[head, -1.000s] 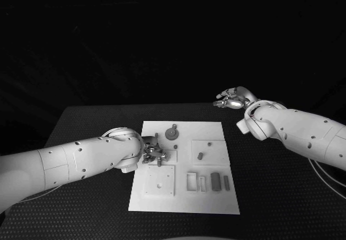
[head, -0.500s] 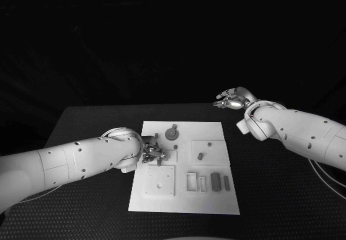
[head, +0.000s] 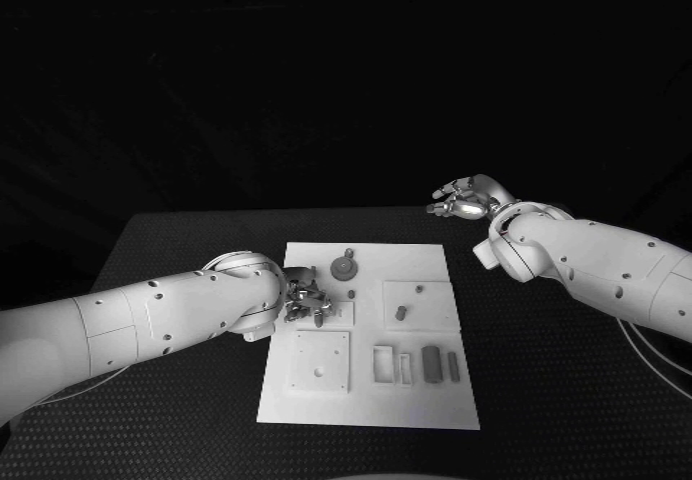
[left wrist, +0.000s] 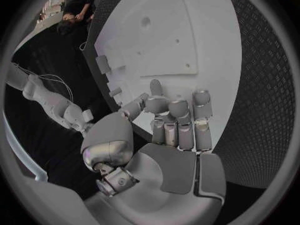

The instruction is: Assemble the parts on the task board

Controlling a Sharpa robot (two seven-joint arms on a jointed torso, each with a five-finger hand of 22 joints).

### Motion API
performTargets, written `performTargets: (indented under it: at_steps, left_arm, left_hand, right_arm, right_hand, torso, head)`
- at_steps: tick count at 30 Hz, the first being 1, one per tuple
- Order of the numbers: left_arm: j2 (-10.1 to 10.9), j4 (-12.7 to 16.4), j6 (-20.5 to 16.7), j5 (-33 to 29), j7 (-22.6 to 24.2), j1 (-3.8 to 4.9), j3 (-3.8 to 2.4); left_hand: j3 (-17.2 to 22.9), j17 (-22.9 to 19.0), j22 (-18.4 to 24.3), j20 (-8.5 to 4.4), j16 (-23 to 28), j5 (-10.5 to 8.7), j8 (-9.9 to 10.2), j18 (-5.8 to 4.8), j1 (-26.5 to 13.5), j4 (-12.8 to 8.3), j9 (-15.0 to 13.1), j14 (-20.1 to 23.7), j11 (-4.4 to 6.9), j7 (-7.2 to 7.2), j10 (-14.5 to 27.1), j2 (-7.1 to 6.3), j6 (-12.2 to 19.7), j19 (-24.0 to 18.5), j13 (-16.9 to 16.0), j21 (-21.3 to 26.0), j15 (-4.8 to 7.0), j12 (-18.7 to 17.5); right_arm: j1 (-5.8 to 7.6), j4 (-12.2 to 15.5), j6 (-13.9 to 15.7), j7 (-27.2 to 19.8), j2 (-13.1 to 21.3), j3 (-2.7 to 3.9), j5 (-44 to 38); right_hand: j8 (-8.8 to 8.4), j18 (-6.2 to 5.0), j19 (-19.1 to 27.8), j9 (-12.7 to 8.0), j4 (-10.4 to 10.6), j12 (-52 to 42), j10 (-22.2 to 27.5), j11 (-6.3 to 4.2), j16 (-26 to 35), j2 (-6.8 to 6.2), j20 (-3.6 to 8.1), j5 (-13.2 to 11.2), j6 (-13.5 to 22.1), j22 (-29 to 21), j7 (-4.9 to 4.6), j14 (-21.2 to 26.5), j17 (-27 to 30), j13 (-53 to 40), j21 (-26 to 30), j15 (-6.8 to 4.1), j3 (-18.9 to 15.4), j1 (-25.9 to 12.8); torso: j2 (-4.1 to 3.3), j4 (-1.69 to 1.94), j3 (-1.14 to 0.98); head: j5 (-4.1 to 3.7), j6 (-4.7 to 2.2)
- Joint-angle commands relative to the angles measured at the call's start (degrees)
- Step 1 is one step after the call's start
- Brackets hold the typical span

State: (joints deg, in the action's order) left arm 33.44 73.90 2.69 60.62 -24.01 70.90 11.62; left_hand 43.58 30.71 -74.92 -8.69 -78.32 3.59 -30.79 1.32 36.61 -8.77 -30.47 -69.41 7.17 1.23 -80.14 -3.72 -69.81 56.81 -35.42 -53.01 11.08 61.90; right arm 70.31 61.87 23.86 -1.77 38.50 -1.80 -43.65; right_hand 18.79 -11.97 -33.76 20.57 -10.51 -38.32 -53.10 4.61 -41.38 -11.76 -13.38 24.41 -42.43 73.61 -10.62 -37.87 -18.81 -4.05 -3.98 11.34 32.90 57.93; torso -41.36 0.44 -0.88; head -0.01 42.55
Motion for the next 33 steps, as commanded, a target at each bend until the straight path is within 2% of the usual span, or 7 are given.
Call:
performTargets:
  at_steps: [1,11,26,31,33]
  left_arm:
    - [-0.1,0.1,-0.4,-0.2,0.1,0.02,-0.11]
    - [0.0,-0.1,0.1,-0.4,0.2,0.02,-0.17]
    - [0.0,-0.2,-0.1,-0.7,0.2,0.02,-0.18]
    - [0.0,-0.3,-0.4,-0.9,0.3,0.02,-0.2]
    - [0.0,-0.2,-0.5,-1.0,0.4,0.02,-0.21]
  left_hand:
    - [-0.1,-0.1,-0.9,-6.89,0.1,-0.47,-0.1,0.03,0.0,0.6,0.1,-0.3,0.31,0.0,0.0,-0.84,0.4,-0.2,0.1,0.3,0.25,-0.3]
    - [-0.6,-0.1,-0.9,-6.92,0.0,-0.77,-0.2,0.06,-0.1,1.0,0.1,-0.3,0.29,-0.01,0.0,-1.86,0.5,-0.2,0.1,0.3,0.29,-0.3]
    - [-0.6,-0.2,-1.0,-6.94,0.1,-0.77,-0.3,0.1,0.4,1.0,0.1,-0.2,0.28,-0.03,0.1,-2.15,0.6,-0.2,0.1,0.3,0.34,-0.3]
    - [-0.8,-0.2,-0.9,-6.91,0.1,-0.81,-0.3,0.07,0.2,1.5,0.1,-0.1,0.24,-0.07,0.1,-2.77,0.7,-0.2,0.2,0.4,0.38,-0.3]
    - [-0.9,-0.2,-0.9,-6.9,0.1,-0.83,-0.4,0.07,0.0,2.1,0.1,-0.1,0.24,-0.07,0.1,-3.61,0.7,-0.2,0.2,0.4,0.39,-0.3]
  right_arm:
    - [-0.04,0.0,-0.8,-0.2,0.0,0.01,-0.1]
    - [-0.06,0.0,-0.9,-0.2,0.0,0.01,-0.1]
    - [-0.08,0.0,-0.9,-0.2,0.1,0.01,-0.1]
    - [-0.09,0.0,-0.9,-0.2,0.1,0.01,-0.1]
    - [-0.1,0.0,-0.9,-0.1,0.1,0.01,-0.1]
  right_hand:
    - [0.32,0.88,0.3,-0.1,-0.2,-0.3,9.3,5.54,-0.1,0.12,-0.01,0.1,-1.0,0.1,-1.67,0.4,0.1,0.1,0.3,-0.15,-0.1,-0.4]
    - [0.32,0.89,0.4,-0.1,-0.2,-0.4,9.3,5.55,-0.1,0.13,-0.01,0.1,-1.0,0.1,-1.67,0.5,0.1,0.1,0.3,-0.12,-0.1,-0.5]
    - [0.33,0.91,0.5,-0.1,-0.2,-0.4,9.3,5.55,-0.1,0.13,-0.02,0.1,-1.0,0.1,-1.67,0.6,0.1,0.1,0.3,-0.07,-0.2,-0.5]
    - [0.33,0.92,0.5,-0.1,-0.2,-0.4,9.3,5.56,-0.1,0.12,-0.02,0.1,-0.9,0.1,-1.68,0.6,0.2,0.1,0.3,-0.05,-0.2,-0.5]
    - [0.33,0.92,0.5,-0.1,-0.2,-0.4,9.3,5.57,-0.1,0.12,-0.02,0.1,-0.9,0.1,-1.68,0.6,0.2,0.1,0.3,-0.05,-0.2,-0.5]
  torso:
    - [0.02,-0.02,-0.02]
    - [0.02,-0.03,-0.05]
    - [0.03,-0.01,-0.02]
    - [-0.01,-0.02,-0.01]
    - [0.01,-0.02,-0.01]
  head:
    - [0.0,0.0]
    - [0.0,0.0]
    - [-0.03,-0.04]
    - [-0.05,-0.11]
    - [-0.06,-0.12]
